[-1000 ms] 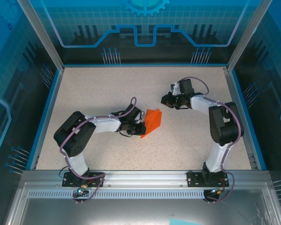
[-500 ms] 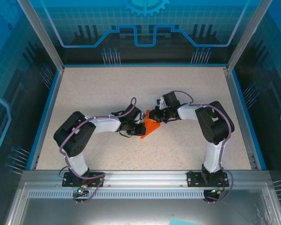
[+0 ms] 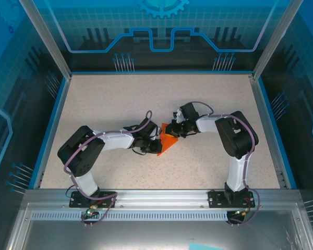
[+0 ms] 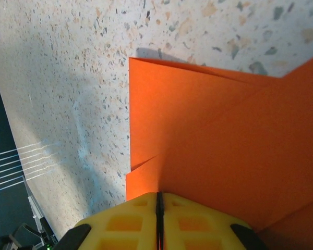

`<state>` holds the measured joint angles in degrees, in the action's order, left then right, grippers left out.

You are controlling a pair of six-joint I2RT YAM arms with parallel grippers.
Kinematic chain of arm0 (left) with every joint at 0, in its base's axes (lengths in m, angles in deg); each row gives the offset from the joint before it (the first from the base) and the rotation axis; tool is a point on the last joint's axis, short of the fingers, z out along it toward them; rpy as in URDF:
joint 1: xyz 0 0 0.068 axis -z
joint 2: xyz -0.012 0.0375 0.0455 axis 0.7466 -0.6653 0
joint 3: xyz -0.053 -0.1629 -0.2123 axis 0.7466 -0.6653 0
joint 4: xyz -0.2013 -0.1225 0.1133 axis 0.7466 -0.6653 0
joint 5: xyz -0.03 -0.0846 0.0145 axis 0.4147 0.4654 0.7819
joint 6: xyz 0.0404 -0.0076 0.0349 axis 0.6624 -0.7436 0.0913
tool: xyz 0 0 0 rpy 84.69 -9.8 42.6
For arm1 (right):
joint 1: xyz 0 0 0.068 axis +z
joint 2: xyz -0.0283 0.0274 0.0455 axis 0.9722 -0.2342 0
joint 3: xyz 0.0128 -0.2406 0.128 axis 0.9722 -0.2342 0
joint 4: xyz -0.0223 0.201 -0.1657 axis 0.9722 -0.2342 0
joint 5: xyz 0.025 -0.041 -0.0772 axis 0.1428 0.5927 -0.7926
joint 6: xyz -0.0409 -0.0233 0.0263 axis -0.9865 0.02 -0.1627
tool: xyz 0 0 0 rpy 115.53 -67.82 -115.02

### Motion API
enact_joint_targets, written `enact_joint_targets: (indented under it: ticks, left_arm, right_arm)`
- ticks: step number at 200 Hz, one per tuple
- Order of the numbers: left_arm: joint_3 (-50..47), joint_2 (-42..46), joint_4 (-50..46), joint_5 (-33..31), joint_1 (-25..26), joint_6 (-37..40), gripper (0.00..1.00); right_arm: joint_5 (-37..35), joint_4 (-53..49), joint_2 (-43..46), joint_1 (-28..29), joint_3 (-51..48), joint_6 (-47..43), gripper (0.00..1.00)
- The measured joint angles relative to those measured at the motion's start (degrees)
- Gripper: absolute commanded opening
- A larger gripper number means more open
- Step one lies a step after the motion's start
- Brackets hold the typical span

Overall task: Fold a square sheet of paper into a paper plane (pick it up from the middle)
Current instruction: Fourth fold the wing at the center of the table.

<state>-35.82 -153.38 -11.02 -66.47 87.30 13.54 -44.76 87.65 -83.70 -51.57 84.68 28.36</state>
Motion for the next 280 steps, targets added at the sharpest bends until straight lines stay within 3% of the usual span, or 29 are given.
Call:
enact_joint_targets:
  ticks: [137,233,280]
  left_arm:
    - [-0.5,1.8,-2.0,-8.4,5.9,-0.3,0.1]
    - [-0.7,6.0,-17.2,-7.6,8.3,-1.3,0.12]
    - [6.5,6.1,-19.3,-7.5,7.8,-1.1,0.16]
  right_arm:
    - [-0.8,-1.5,0.0,0.2,0.5,-2.6,0.1]
    - [-2.1,-1.6,0.4,0.1,0.5,-3.2,0.11]
    - [-2.5,-1.7,1.6,-0.5,0.0,-3.3,0.17]
